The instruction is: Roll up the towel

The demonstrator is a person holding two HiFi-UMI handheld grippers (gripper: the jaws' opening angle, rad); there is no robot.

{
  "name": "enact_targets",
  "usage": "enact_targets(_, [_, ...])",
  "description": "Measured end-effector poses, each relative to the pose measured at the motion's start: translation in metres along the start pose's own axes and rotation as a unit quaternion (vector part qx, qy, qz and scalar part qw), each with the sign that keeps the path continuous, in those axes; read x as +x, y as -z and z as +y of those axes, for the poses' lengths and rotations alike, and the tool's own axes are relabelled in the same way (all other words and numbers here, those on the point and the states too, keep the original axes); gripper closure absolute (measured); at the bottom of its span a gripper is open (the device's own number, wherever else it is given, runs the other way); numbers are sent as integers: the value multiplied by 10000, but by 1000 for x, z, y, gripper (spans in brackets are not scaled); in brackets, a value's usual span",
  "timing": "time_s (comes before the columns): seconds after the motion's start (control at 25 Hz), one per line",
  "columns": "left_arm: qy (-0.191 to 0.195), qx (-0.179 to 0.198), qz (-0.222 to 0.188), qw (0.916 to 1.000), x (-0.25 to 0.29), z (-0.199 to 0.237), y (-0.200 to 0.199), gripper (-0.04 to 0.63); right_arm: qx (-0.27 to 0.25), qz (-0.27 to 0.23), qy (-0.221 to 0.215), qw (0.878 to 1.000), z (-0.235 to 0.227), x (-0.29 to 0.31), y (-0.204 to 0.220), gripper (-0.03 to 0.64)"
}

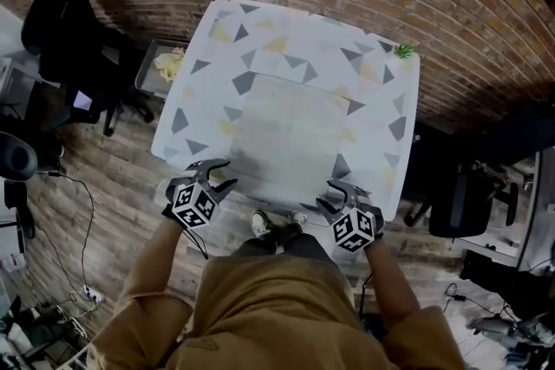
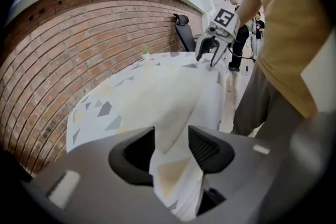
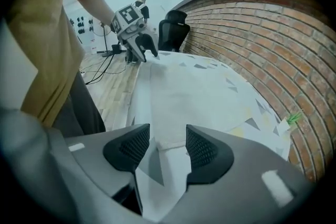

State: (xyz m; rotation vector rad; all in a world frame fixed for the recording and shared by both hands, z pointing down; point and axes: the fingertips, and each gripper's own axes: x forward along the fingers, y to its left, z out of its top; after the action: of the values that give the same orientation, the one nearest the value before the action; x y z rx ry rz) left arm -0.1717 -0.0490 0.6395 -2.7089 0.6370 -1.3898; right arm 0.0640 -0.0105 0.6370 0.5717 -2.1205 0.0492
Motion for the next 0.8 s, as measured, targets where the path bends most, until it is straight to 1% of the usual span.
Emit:
enact_targets(0.16, [47, 251, 191, 9995, 8, 4, 7, 383, -151, 87, -42, 9998, 1, 5, 3, 434])
enact_targets(0.32, [177, 589, 427, 9972, 14, 4, 13, 395, -285, 156, -60, 9995, -1, 9, 3, 457])
enact_targets(0.44, [297, 819, 630, 9942, 18, 4, 20, 405, -398, 247, -112, 9988, 1, 12, 6, 462])
enact_targets(0.64, [352, 947, 752, 9920, 22, 7, 26, 425, -569, 416, -148, 9974, 5, 17, 13, 477])
enact_targets(0.8, [434, 978, 804, 9910, 25, 7, 29, 439, -514, 447, -166, 9975, 6, 20, 14, 486])
